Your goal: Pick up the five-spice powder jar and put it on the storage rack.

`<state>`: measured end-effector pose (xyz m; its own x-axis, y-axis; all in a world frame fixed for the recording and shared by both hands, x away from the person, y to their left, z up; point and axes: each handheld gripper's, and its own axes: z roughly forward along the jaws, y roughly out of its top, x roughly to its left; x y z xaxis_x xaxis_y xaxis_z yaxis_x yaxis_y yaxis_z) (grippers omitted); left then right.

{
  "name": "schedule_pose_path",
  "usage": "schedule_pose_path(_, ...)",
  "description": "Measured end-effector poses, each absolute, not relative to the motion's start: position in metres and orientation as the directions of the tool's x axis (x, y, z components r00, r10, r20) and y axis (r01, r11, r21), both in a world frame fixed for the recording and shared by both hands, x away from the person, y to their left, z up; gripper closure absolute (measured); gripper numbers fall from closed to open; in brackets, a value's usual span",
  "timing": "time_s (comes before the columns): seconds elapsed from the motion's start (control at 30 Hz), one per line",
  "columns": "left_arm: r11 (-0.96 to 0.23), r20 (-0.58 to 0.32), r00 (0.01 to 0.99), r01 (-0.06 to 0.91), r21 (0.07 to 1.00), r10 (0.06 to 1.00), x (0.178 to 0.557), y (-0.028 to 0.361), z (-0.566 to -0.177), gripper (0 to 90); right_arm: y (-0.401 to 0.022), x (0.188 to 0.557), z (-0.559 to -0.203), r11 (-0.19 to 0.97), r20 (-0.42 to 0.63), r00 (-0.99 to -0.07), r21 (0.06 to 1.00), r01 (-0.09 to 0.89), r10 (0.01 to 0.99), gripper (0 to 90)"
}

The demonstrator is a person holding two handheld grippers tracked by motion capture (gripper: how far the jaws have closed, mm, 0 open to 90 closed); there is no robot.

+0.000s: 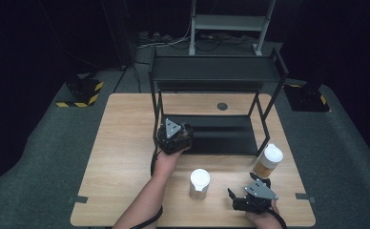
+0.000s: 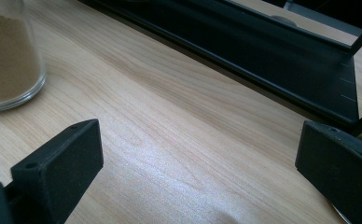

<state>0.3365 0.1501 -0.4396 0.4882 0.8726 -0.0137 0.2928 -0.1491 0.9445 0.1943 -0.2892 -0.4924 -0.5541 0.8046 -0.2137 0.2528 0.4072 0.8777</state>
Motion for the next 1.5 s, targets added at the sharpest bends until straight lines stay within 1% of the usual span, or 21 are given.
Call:
schedule_pose_path(0.57, -0.161, -0.011, 0.486, 0.310, 0.937, 0.874, 0.3390, 0.1480, -0.4447, 34.7, -0.2894, 0.1940, -0.4927, 0.407, -0.215, -0.554, 0.878, 0.251, 0.804, 0.1)
schedule_pose_path(1.5, -0.176, -0.004, 0.488, 0.324, 0.929, 0.873, 0.3402, 0.1460, -0.4404, 34.0, -0.2892, 0.1937, -0.4928, 0.406, -0.214, -0.552, 0.879, 0.251, 0.806, 0.1)
